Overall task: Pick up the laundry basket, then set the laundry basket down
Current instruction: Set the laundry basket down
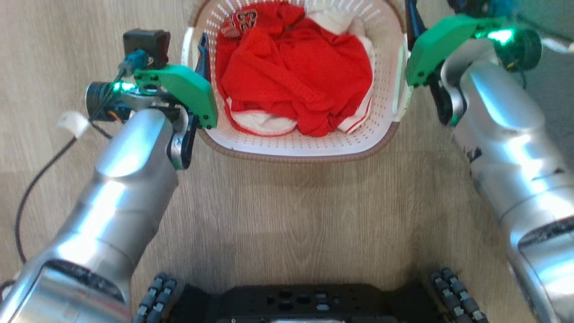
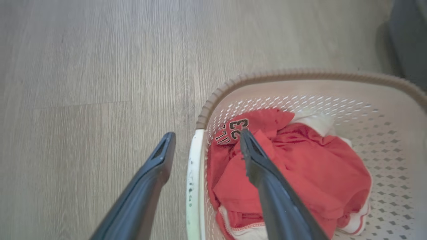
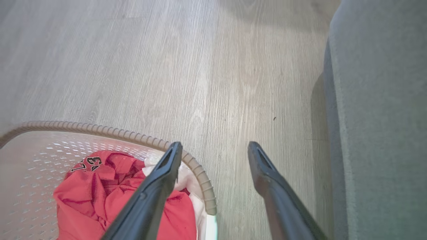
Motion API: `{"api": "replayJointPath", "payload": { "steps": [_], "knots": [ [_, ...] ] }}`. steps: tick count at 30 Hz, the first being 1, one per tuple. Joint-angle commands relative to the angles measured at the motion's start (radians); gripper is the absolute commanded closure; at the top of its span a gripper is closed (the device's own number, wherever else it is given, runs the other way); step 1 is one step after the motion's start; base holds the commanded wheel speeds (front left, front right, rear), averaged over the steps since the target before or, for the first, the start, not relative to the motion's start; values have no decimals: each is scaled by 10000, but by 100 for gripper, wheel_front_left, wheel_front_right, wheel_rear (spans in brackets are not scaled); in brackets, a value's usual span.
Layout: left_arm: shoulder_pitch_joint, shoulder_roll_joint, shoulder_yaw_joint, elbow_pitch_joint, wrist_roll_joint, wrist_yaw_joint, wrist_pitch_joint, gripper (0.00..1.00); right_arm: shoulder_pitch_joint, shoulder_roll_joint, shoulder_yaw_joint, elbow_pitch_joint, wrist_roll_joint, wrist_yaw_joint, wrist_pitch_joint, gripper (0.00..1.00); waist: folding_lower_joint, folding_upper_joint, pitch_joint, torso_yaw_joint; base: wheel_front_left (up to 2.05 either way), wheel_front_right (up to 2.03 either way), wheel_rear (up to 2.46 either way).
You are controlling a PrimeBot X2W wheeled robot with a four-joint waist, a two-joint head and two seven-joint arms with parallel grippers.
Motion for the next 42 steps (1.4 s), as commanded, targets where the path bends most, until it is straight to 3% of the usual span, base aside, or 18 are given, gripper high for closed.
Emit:
{"api": "replayJointPath", "payload": {
  "steps": [1, 8, 17, 26, 35, 42],
  "knots": [
    [296, 413, 336, -303, 159, 80, -40, 0, 666, 192, -30, -264, -151, 12, -131, 0, 1, -1, -410, 4, 0, 0, 0],
    [2042, 460, 1904, -2383, 1620, 37, -41, 0, 2199, 192, -860, -1868, -882, 12, -131, 0, 1, -1, -1767, -3, 0, 0, 0],
    [4332, 182, 3752, -4622, 3154, -544, -41, 0, 4228, 193, -1483, -3818, -1209, 12, -131, 0, 1, -1, -3461, 13, 0, 0, 0],
    [6191, -159, 4892, -6092, 4023, -1152, -41, 0, 6243, 193, -2008, -5547, -1541, 12, -131, 0, 1, -1, -4982, 65, 0, 0, 0],
    [7782, -264, 5672, -7057, 4505, -1092, -41, 0, 8303, 193, -2402, -7835, -1804, 12, -131, 0, 1, -1, -6202, 8, 0, 0, 0],
    [9039, -289, 6026, -8084, 4881, -919, -41, 0, 9542, 193, -2561, -8858, -1987, 12, -131, 0, 1, -1, -6903, -33, 0, 0, 0]
  ]
}}
